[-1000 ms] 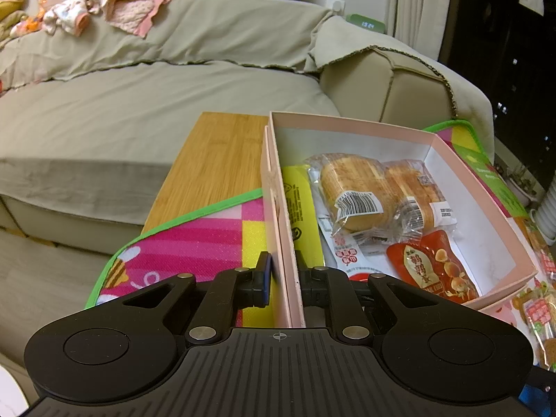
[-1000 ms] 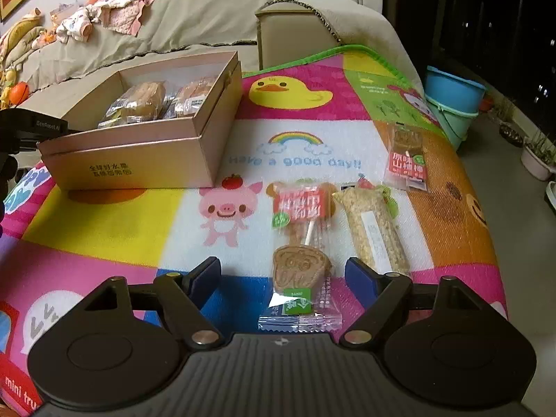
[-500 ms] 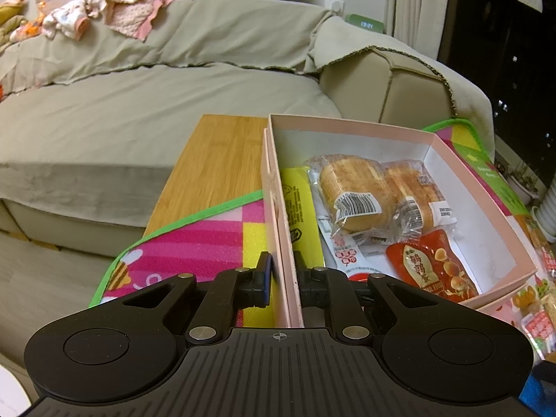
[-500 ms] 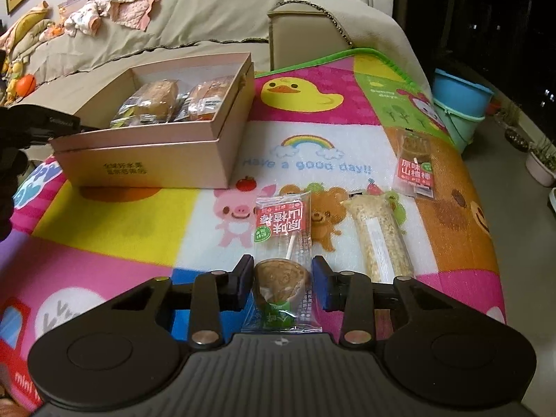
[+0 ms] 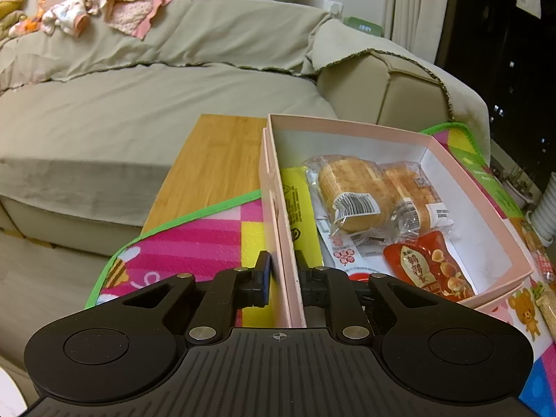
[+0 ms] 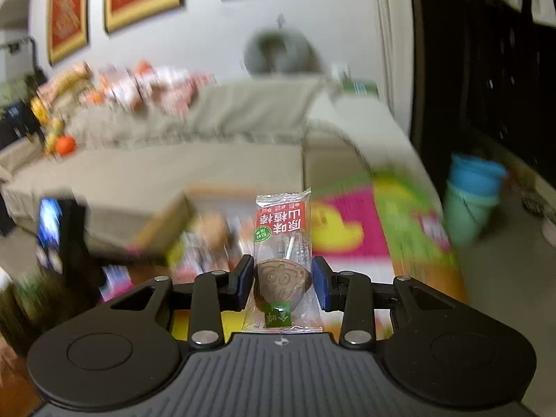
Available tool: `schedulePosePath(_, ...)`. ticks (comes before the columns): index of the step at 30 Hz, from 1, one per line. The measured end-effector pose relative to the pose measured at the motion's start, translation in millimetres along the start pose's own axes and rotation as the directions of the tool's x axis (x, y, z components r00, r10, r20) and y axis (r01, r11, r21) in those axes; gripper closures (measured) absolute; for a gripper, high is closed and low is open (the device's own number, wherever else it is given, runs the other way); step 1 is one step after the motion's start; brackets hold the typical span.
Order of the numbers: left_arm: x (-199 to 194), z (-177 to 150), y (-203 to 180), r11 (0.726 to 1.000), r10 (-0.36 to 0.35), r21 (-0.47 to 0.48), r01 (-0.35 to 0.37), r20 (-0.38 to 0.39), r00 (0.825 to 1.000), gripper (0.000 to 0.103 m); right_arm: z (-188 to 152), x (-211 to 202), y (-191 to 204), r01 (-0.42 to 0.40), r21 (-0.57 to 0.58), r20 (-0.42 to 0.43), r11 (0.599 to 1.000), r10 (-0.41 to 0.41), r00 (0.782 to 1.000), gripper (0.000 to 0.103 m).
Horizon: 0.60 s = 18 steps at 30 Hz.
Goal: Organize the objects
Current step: 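Grasp a red-labelled hawthorn bar with the right gripper and lift it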
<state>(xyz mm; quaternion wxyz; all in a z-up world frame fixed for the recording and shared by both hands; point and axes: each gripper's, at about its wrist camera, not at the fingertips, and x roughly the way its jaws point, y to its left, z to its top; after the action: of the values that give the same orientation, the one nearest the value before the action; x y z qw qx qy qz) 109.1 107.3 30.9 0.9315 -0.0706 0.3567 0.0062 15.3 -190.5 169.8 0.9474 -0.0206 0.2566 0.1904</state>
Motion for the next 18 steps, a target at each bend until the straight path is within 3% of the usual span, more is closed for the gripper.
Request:
schedulePosePath(4, 0, 0, 0, 1.0, 0.0, 0.0, 0.0, 0.0, 1.0, 0.088, 39, 3, 9, -0.04, -0.003, 0.1, 0.999, 0.04, 0.994, 0.067)
schedulePosePath(7, 0, 0, 0, 1.0, -0.002, -0.002, 0.002, 0.0, 1.0, 0.087, 62, 22, 14, -0.081, 0.021, 0.122, 0.997, 0.078, 0.989, 0.067)
schedulePosePath(12, 0, 0, 0, 1.0, -0.004, -0.003, 0.004, 0.001, 1.0, 0.087, 80, 66, 23, -0.109, 0.069, 0.093, 0.992, 0.102, 0.99, 0.067)
schedulePosePath(18, 0, 0, 0, 1.0, -0.006, -0.003, 0.006, 0.0, 1.0, 0.087, 71, 107, 34, -0.122, 0.118, 0.034, 0.985, 0.119, 0.992, 0.061)
